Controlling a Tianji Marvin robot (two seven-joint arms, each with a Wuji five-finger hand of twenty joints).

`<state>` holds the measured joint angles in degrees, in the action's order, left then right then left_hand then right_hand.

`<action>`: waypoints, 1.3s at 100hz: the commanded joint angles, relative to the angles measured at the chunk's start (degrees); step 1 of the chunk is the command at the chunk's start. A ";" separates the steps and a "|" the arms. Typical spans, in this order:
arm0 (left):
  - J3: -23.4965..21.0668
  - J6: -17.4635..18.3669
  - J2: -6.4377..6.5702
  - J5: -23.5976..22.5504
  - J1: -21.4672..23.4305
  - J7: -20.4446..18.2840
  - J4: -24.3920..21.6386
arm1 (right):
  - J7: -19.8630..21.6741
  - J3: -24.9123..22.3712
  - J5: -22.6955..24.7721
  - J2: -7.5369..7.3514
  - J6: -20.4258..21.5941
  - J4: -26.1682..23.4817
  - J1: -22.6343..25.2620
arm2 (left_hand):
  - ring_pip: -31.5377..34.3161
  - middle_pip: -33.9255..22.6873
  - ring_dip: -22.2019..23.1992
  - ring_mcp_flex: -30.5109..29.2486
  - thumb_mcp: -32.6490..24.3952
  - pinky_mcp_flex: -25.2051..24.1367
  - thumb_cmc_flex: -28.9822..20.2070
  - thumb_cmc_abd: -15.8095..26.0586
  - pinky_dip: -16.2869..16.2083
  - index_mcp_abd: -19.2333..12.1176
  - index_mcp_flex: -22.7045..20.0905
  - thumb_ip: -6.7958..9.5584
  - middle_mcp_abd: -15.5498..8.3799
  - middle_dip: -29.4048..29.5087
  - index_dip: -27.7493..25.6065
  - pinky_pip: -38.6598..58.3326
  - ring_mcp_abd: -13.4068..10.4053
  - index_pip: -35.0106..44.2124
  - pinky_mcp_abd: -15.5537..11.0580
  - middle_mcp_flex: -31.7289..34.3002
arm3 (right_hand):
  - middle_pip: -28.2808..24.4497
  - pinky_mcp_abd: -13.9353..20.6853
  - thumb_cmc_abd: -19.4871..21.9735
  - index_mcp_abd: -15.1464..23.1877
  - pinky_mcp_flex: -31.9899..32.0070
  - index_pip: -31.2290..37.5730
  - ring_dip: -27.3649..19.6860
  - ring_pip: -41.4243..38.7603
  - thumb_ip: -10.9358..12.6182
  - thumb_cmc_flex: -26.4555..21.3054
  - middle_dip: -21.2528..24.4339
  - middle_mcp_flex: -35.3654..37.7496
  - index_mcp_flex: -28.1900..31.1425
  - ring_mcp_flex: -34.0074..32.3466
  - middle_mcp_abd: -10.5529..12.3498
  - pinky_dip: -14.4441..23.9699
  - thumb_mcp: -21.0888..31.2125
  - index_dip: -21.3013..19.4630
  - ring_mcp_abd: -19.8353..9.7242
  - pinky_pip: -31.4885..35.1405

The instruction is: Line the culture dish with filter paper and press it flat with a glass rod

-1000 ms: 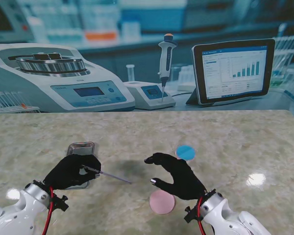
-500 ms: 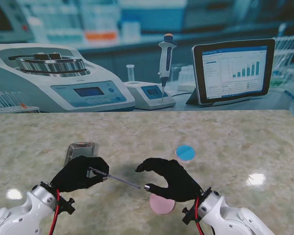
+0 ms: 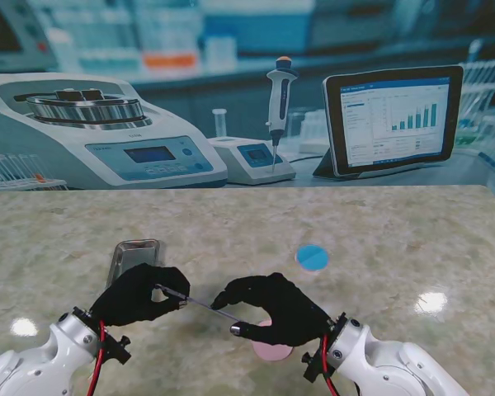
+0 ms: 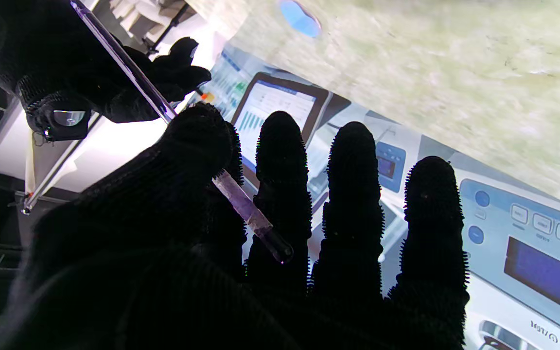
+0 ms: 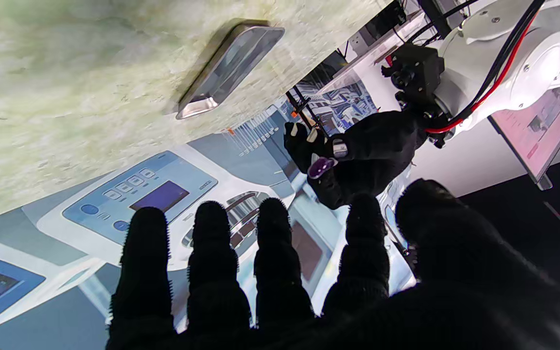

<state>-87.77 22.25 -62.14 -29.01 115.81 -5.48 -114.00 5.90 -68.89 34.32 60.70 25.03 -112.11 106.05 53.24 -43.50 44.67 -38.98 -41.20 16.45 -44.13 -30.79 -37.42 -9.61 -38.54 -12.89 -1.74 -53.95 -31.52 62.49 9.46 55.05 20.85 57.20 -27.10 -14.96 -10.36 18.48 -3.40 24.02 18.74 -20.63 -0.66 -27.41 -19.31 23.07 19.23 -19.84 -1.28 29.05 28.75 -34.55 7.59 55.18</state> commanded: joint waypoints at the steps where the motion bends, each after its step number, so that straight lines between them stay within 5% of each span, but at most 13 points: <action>1: 0.21 0.17 0.05 -0.06 0.22 -0.28 -0.45 | 0.60 0.55 0.07 -0.12 0.27 -0.57 -0.34 | 1.13 -1.49 1.15 -0.48 -3.95 -0.74 -2.39 2.25 -1.96 -5.32 -3.72 0.34 -0.22 -1.10 -1.82 2.11 0.75 6.47 1.56 1.53 | -0.29 -0.70 -0.79 2.36 -0.20 0.56 1.26 -1.44 0.43 -0.27 -0.73 0.59 1.18 -1.20 -0.39 1.33 -0.72 0.77 0.26 2.30; 87: 0.77 0.70 0.04 0.94 -0.18 -0.33 -0.84 | 3.20 5.41 1.48 -0.80 -0.58 2.51 -6.16 | 1.19 -1.55 1.24 -0.51 -3.68 -0.78 -2.59 2.28 -2.00 -5.19 -3.84 0.42 -0.10 -1.08 -1.92 2.04 0.85 6.40 1.55 1.51 | -2.00 -0.21 -0.99 0.99 -3.68 2.83 3.54 -5.40 0.41 -1.13 -2.50 3.30 4.51 -4.16 -1.05 3.64 -1.38 1.02 1.05 7.89; 130: 0.88 0.44 -0.01 1.35 -0.16 -0.24 -1.05 | 1.46 6.64 1.51 -0.47 0.65 4.41 -7.63 | 1.19 -1.57 1.26 -0.55 -3.75 -0.75 -2.54 2.25 -2.01 -5.21 -3.85 0.42 -0.14 -1.10 -1.97 2.00 0.85 6.36 1.48 1.55 | -6.39 -0.93 -6.64 -3.55 -7.61 16.70 5.88 -10.37 -2.47 -2.56 -6.12 13.90 13.24 -11.23 -1.14 4.42 3.95 3.81 2.02 12.33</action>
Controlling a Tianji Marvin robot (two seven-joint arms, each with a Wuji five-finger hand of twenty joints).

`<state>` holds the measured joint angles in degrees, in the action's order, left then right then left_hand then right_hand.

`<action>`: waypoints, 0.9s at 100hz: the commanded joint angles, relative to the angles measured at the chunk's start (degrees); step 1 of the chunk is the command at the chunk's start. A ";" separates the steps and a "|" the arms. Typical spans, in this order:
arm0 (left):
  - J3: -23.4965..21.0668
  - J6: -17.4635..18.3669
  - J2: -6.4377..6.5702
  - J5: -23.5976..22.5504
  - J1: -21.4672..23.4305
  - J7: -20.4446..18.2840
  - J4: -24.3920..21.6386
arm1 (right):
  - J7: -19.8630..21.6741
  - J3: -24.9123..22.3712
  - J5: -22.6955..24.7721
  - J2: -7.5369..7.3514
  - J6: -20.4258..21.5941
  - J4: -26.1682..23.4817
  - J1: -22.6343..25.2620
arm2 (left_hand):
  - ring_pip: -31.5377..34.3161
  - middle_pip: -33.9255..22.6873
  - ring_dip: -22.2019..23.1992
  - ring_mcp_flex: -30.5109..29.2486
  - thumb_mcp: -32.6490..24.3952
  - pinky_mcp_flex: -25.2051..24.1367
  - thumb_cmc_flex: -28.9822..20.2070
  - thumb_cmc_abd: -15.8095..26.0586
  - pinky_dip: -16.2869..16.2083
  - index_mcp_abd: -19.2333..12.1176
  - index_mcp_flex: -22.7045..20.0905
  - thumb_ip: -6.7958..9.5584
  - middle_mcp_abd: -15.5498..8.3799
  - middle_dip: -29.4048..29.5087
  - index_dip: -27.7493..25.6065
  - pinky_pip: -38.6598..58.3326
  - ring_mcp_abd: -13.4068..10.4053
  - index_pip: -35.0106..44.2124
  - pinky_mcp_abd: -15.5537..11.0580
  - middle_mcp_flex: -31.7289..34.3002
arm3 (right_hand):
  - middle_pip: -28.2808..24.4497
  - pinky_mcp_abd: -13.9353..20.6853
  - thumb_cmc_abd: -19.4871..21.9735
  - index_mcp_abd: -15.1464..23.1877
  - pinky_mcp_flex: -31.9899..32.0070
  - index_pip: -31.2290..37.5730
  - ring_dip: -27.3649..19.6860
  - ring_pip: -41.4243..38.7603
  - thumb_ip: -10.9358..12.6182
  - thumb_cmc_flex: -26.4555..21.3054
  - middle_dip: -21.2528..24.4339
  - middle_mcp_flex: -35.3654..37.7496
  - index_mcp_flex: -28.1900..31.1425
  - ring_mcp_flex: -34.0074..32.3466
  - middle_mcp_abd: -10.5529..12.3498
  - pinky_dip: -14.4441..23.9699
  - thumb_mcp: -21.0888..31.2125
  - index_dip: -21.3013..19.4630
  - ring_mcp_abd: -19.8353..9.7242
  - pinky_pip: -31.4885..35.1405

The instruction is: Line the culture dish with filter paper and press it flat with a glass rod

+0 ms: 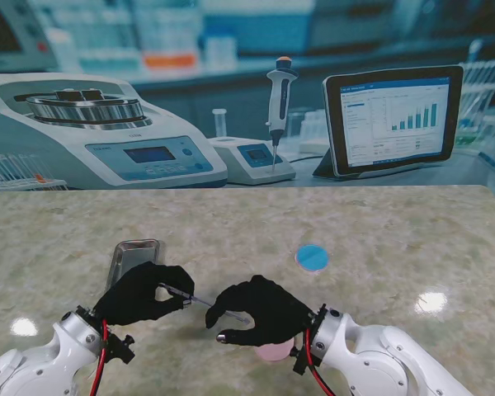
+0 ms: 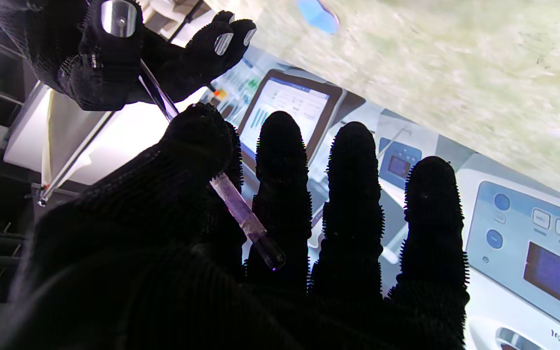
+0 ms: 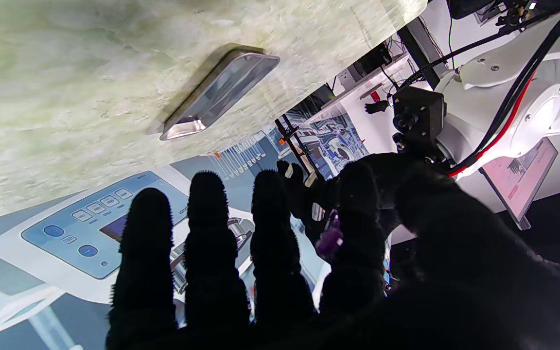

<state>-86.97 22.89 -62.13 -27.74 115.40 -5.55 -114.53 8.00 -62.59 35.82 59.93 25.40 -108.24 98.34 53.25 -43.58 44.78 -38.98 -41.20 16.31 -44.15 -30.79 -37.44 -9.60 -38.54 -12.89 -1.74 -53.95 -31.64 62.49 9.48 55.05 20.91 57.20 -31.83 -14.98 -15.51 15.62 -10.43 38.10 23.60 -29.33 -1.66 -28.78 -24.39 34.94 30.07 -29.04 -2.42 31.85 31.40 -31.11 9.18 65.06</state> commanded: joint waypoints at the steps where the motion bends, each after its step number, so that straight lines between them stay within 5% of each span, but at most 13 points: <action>1: 0.08 -0.21 -0.02 0.08 0.25 -0.17 -0.53 | -0.73 0.36 0.00 0.32 0.33 0.60 0.05 | 1.18 -1.49 1.15 -0.55 -3.77 -0.60 -2.55 2.30 -1.99 -5.19 -3.80 0.43 -0.14 -1.09 -1.84 2.00 0.81 6.33 1.43 1.54 | -1.82 -0.93 -1.56 -0.87 -0.71 2.85 1.07 -1.79 -1.49 -1.24 -1.12 2.39 2.66 -2.27 0.01 1.64 1.39 0.36 0.42 2.55; 51: 0.54 -0.96 -0.07 0.41 0.27 -0.11 -0.75 | -6.90 2.45 -0.64 1.67 3.50 4.32 -2.00 | 1.19 -1.47 1.17 -0.58 -3.79 -0.57 -2.63 2.25 -2.03 -5.04 -3.92 0.41 -0.01 -1.09 -1.84 2.00 0.93 6.31 1.58 1.61 | -8.44 -0.68 -6.52 -8.07 -11.66 12.30 5.68 -12.19 -4.58 -1.55 -5.97 18.37 16.03 -16.19 -3.04 3.82 11.80 3.04 1.88 12.34; 72: 0.84 -1.15 -0.11 0.69 0.19 0.04 -0.78 | -9.10 3.03 -0.61 2.20 3.57 5.06 -2.29 | 1.22 -1.48 1.18 -0.70 -3.77 -0.57 -2.63 2.29 -2.04 -5.02 -3.96 0.41 0.07 -1.07 -1.82 1.99 1.00 6.31 1.58 1.67 | -13.20 -1.60 -7.49 -8.45 -16.43 14.77 9.54 -19.68 -5.10 -0.43 -9.55 23.06 20.92 -20.81 -4.39 5.57 14.89 0.14 3.46 17.21; 80: 0.97 -1.35 -0.20 0.91 0.19 0.33 -0.79 | -9.22 3.03 -0.67 2.23 3.69 5.09 -2.29 | 1.23 -1.47 1.17 -0.84 -3.77 -0.38 -2.64 2.25 -2.06 -4.80 -4.00 0.41 0.08 -1.00 -1.76 2.05 1.07 6.30 1.62 1.76 | -11.40 -1.56 -7.39 -6.56 -14.83 13.36 9.56 -19.25 -5.25 -0.01 -9.11 22.09 19.71 -19.76 -4.33 5.99 14.25 0.83 3.59 17.07; 90: 1.10 -1.56 -0.31 1.38 0.23 0.73 -0.82 | -8.63 2.79 -0.40 2.04 3.70 4.75 -2.11 | 1.23 -1.47 1.16 -0.88 -3.82 -0.32 -2.66 2.21 -2.07 -4.81 -4.14 0.42 0.18 -0.93 -1.70 2.05 1.15 6.28 1.80 1.85 | -5.84 -2.29 -7.09 1.07 -10.49 12.04 8.82 -16.04 -4.88 0.30 -6.39 18.19 15.31 -16.54 -4.55 7.11 11.01 3.68 3.81 15.04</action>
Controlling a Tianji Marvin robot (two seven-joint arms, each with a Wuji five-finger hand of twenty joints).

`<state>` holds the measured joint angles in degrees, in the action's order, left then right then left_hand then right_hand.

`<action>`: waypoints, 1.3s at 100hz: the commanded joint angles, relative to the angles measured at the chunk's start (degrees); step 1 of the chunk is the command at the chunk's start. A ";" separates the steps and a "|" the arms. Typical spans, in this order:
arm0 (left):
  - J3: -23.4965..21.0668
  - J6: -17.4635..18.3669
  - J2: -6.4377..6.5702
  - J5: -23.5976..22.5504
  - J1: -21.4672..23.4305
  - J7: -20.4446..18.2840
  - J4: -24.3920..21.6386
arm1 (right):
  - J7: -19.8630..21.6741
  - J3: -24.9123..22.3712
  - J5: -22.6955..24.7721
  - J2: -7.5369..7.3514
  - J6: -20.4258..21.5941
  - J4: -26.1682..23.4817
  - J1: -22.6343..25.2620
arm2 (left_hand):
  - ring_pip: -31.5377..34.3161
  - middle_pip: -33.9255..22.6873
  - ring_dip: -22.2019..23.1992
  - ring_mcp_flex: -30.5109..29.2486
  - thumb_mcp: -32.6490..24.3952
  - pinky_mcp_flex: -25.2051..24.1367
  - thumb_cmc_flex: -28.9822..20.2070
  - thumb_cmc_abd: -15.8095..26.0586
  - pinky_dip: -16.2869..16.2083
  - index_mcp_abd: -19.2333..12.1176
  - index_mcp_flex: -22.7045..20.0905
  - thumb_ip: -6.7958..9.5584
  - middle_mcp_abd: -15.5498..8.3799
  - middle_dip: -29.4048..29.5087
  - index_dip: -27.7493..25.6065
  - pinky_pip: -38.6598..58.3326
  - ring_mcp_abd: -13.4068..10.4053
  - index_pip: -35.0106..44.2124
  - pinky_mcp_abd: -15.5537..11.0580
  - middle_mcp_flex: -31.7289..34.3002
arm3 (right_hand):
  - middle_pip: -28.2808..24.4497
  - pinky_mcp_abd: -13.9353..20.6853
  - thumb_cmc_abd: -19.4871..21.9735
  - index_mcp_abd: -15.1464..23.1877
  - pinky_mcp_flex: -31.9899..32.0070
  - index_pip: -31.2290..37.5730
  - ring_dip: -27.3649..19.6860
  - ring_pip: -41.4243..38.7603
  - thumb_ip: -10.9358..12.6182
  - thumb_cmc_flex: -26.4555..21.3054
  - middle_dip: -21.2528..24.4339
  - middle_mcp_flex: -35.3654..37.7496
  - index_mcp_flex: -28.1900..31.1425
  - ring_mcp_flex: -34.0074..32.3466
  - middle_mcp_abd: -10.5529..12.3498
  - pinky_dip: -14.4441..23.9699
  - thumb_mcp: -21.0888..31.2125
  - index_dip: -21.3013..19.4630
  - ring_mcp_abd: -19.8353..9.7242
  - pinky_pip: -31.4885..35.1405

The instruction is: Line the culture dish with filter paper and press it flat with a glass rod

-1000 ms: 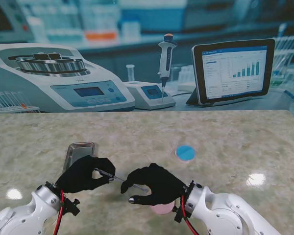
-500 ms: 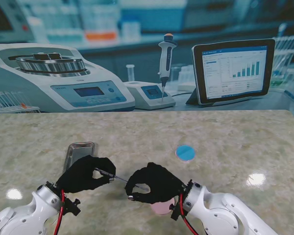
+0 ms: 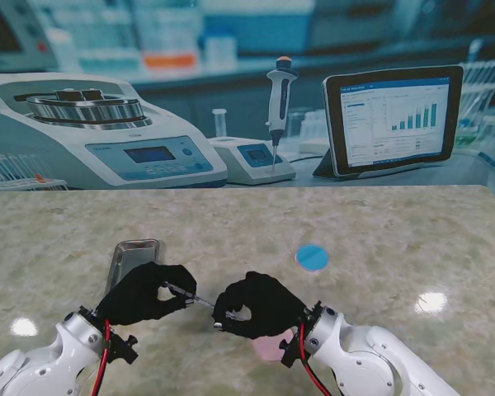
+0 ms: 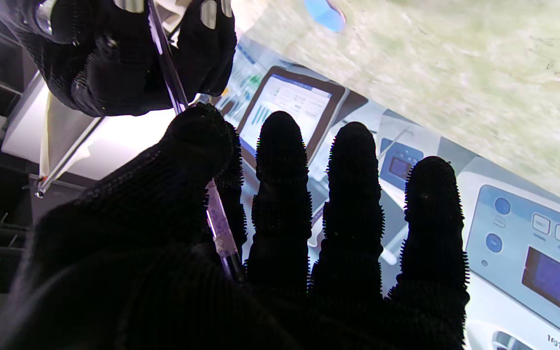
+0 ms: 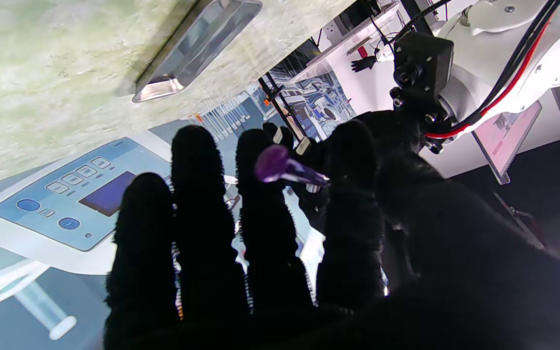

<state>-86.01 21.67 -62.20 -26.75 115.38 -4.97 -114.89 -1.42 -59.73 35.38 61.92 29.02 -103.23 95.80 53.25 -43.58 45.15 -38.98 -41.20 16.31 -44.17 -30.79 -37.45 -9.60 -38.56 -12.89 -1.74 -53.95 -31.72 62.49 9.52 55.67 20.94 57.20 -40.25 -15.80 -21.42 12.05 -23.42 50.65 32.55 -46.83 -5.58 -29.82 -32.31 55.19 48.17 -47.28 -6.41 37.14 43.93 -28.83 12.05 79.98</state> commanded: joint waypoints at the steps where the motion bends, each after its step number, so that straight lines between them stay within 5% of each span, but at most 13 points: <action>1: 0.15 -0.35 -0.25 0.42 0.26 0.19 -0.45 | 0.88 -0.09 0.04 0.02 0.06 -0.31 0.46 | 1.23 -1.46 0.79 -0.89 -3.82 -0.32 -2.64 2.24 -2.06 -4.81 -4.12 0.42 0.14 -0.92 -1.62 2.05 1.10 5.66 1.78 1.83 | 3.07 -1.62 -1.15 5.01 2.82 -0.49 -0.28 1.95 -0.85 1.34 1.89 -2.33 -3.01 1.95 -0.67 1.93 -1.90 1.84 1.02 -0.26; 17: 0.14 -0.68 -0.34 1.03 0.30 0.36 -0.61 | 1.56 -0.22 -0.10 -0.11 -0.16 -0.67 0.67 | 1.19 -1.48 0.76 -0.85 -3.81 -0.32 -2.62 2.27 -2.06 -4.78 -4.05 0.40 0.12 -0.93 -1.64 2.03 1.07 5.67 1.80 1.82 | 5.17 -2.16 -0.68 5.74 5.36 0.00 -1.20 4.84 -0.36 1.16 3.66 -3.97 -3.36 3.64 0.02 2.34 -3.64 3.35 1.22 -2.48; 32: 0.31 -1.23 -0.49 1.96 0.36 0.67 -0.83 | 0.83 0.09 0.06 0.04 0.25 -0.25 0.48 | 1.22 -1.49 0.76 -0.91 -3.83 -0.27 -2.66 2.29 -2.07 -4.63 -4.02 0.39 0.15 -0.91 -1.63 2.05 1.19 5.66 1.86 1.82 | 2.19 -1.53 -0.51 0.22 5.02 0.69 -0.10 2.73 0.08 0.99 2.57 -1.83 -0.70 2.24 1.66 3.37 -2.89 2.35 -0.12 -1.98; 78: 1.01 -2.30 -0.64 4.16 0.35 0.69 -1.13 | -1.13 1.22 -0.06 0.52 1.23 0.92 -0.51 | 1.20 -1.46 0.70 -1.02 -3.62 -0.16 -2.90 2.40 -2.15 -4.29 -3.96 0.38 0.36 -0.81 -1.56 2.16 1.39 5.61 2.10 1.88 | -3.64 -1.17 -2.10 -0.93 1.10 3.35 1.90 -3.24 -1.04 -0.20 -0.79 2.97 3.54 -2.48 1.89 3.64 1.05 -0.78 -0.69 -0.20; 106: 1.11 -2.32 -0.59 4.46 0.22 0.42 -1.15 | -4.93 2.30 -0.63 1.53 3.04 2.77 -1.35 | 0.97 -1.25 0.59 -0.78 -3.27 -0.30 -3.18 2.64 -2.13 -4.09 -3.82 0.48 0.34 -0.73 -1.41 2.09 1.36 5.47 2.06 1.65 | -13.47 -2.41 -2.01 -6.17 -6.48 6.62 6.66 -14.38 -1.56 0.12 -9.62 7.82 8.10 -9.38 1.28 3.37 5.69 -12.37 -2.13 4.32; 130: 0.93 -2.25 -0.50 4.91 0.30 -0.16 -1.28 | -4.83 2.57 -2.17 1.70 2.81 2.73 -1.21 | 0.24 -0.36 0.25 -0.37 -1.09 -0.63 -4.30 3.40 -2.04 -3.63 -3.56 1.16 0.52 -0.52 -0.23 1.78 1.44 5.15 1.92 1.25 | -21.65 -2.88 0.69 -9.32 -8.08 9.57 12.93 -23.93 -0.15 0.58 -18.90 8.61 8.67 -11.35 1.58 8.51 4.86 -24.78 -4.13 8.76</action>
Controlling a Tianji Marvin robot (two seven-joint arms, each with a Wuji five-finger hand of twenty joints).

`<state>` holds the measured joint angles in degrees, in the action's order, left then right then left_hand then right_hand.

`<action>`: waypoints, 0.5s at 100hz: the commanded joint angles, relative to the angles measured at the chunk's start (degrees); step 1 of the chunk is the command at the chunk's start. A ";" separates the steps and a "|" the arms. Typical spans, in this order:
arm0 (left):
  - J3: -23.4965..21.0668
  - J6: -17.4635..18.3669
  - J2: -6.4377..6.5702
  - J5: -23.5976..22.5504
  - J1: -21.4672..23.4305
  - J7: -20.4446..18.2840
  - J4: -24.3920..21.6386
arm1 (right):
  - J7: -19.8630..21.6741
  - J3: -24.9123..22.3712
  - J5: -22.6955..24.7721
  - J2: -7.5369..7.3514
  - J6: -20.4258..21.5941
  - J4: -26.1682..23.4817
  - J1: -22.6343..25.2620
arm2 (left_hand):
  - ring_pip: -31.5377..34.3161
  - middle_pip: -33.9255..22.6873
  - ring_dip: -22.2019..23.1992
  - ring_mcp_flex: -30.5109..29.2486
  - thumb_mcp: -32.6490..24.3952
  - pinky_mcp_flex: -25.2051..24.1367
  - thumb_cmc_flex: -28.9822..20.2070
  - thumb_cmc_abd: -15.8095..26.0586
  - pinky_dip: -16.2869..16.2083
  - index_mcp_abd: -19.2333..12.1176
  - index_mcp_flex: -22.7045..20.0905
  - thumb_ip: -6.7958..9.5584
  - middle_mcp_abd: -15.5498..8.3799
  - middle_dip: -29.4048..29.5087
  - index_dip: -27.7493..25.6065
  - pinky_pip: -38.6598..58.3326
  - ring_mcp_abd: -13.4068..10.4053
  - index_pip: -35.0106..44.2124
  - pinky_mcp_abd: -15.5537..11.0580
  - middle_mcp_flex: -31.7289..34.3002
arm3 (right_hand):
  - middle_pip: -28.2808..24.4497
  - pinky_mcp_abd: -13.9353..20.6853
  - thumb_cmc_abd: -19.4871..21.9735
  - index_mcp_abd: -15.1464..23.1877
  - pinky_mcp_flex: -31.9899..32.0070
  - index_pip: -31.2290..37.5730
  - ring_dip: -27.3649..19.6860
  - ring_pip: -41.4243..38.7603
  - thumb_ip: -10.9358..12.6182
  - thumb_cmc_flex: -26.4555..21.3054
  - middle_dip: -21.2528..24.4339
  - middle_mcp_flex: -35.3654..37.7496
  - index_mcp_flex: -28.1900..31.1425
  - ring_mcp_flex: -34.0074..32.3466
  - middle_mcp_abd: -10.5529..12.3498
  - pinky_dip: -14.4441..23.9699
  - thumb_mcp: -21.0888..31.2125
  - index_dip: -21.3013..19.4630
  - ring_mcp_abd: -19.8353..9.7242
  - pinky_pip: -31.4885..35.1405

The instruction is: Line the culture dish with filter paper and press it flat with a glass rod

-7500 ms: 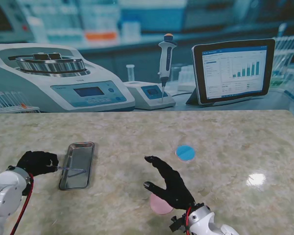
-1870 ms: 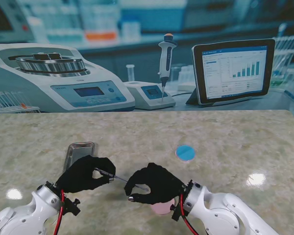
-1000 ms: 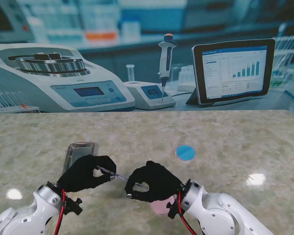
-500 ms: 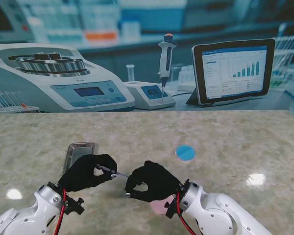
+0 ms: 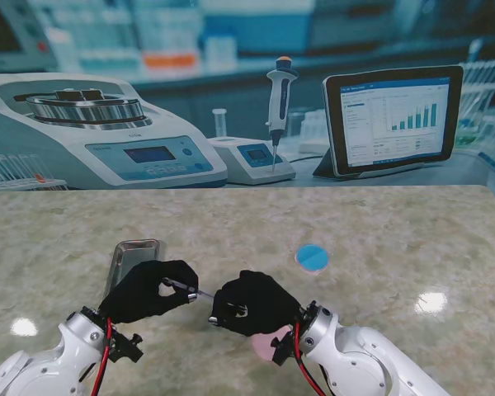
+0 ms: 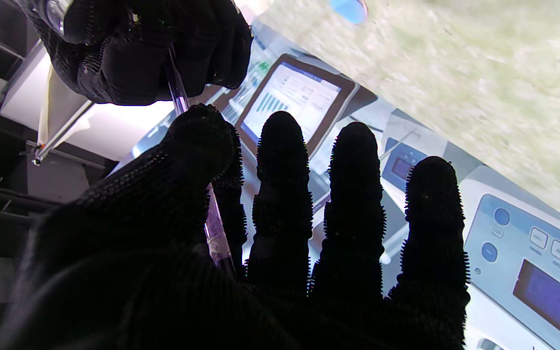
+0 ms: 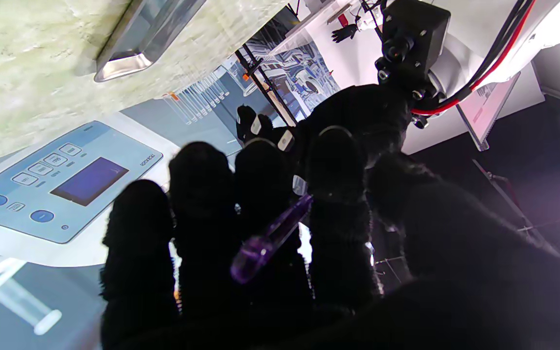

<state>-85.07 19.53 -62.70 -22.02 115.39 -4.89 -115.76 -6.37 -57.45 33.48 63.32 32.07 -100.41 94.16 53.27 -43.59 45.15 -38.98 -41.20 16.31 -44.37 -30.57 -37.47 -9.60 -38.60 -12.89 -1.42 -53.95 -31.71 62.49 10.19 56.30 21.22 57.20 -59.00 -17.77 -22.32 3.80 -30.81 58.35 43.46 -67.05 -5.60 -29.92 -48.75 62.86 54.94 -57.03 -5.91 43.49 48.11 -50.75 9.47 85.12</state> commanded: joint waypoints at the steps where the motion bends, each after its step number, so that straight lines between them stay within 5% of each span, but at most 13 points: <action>1: -0.01 -0.12 0.00 0.20 0.29 -0.25 -0.41 | 0.08 0.31 -0.30 0.32 -0.25 -0.08 0.43 | 0.19 -0.33 0.24 -0.35 -1.04 -0.66 -4.09 3.16 -2.01 -3.55 -3.50 1.16 0.21 -0.50 -0.18 1.77 0.79 4.48 1.65 1.26 | -3.14 -0.91 1.73 -1.11 -0.74 2.01 2.20 -4.00 -0.07 0.74 -2.76 0.92 1.85 -1.65 1.16 2.35 0.63 -3.24 -1.67 3.75; 50: 0.04 -0.27 0.11 1.15 0.23 -1.02 -0.56 | -0.55 0.54 -2.55 0.78 -1.33 -0.35 0.82 | -2.47 2.90 -1.08 0.88 6.80 -1.56 -7.48 6.25 -1.98 -1.23 -2.25 3.30 1.32 1.46 6.64 1.12 1.07 3.36 1.53 -0.25 | -16.98 -1.12 4.52 -2.93 -5.63 12.88 9.71 -20.73 7.56 6.71 -15.24 6.50 7.53 -8.78 3.26 11.60 1.44 -17.11 -6.09 13.62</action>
<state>-85.01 19.52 -62.67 -21.16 115.38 -5.53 -115.79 -6.63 -57.12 31.17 63.73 31.22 -100.56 94.42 51.19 -41.51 45.00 -38.97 -34.53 15.68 -48.48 -28.51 -37.47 -8.95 -38.60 -12.85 -0.46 -53.19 -25.68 62.49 10.25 56.30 21.25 57.16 -71.40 -17.84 -19.04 3.59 -35.20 68.91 51.95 -83.69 -0.17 -25.64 -61.78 67.27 60.01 -62.69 -4.11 52.96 48.08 -66.34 7.03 93.06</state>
